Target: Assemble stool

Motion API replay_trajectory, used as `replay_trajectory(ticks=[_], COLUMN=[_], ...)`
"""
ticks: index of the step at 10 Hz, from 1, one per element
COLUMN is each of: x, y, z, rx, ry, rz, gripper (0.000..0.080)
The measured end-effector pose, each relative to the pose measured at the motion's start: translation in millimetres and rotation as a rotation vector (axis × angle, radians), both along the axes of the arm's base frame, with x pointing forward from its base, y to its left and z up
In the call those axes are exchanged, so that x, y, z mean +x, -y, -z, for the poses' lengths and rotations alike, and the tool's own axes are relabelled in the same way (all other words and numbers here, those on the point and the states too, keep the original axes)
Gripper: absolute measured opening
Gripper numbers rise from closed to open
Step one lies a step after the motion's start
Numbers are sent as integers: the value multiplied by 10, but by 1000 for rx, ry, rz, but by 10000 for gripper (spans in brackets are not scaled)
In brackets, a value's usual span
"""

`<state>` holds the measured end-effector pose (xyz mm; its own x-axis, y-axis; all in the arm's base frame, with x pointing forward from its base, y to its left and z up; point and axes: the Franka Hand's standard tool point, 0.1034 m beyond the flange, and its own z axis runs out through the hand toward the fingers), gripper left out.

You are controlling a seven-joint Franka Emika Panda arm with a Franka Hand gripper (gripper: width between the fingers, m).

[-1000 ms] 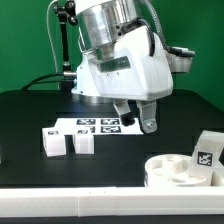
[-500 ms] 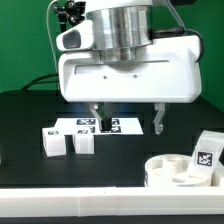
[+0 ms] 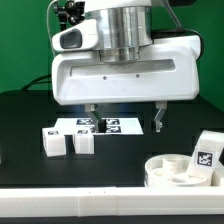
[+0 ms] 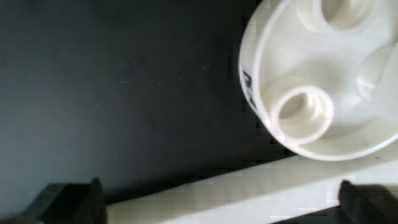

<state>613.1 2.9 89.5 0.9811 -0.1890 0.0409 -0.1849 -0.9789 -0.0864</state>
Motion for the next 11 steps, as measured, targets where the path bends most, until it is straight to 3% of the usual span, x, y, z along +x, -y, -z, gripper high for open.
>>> replay_trajectory(ticks=[2,3,5,7,11], x=[-85,-139,-243,-357,-355], y=[-108,-56,339,754,739], z=[89,147,213,273,281], rx=[-74,-98,-111,-87,-87], ry=[-27,-31,-40,-43,-45], rz=[-123,-168,-198,-182,-171], gripper=[649,649,649,649,649])
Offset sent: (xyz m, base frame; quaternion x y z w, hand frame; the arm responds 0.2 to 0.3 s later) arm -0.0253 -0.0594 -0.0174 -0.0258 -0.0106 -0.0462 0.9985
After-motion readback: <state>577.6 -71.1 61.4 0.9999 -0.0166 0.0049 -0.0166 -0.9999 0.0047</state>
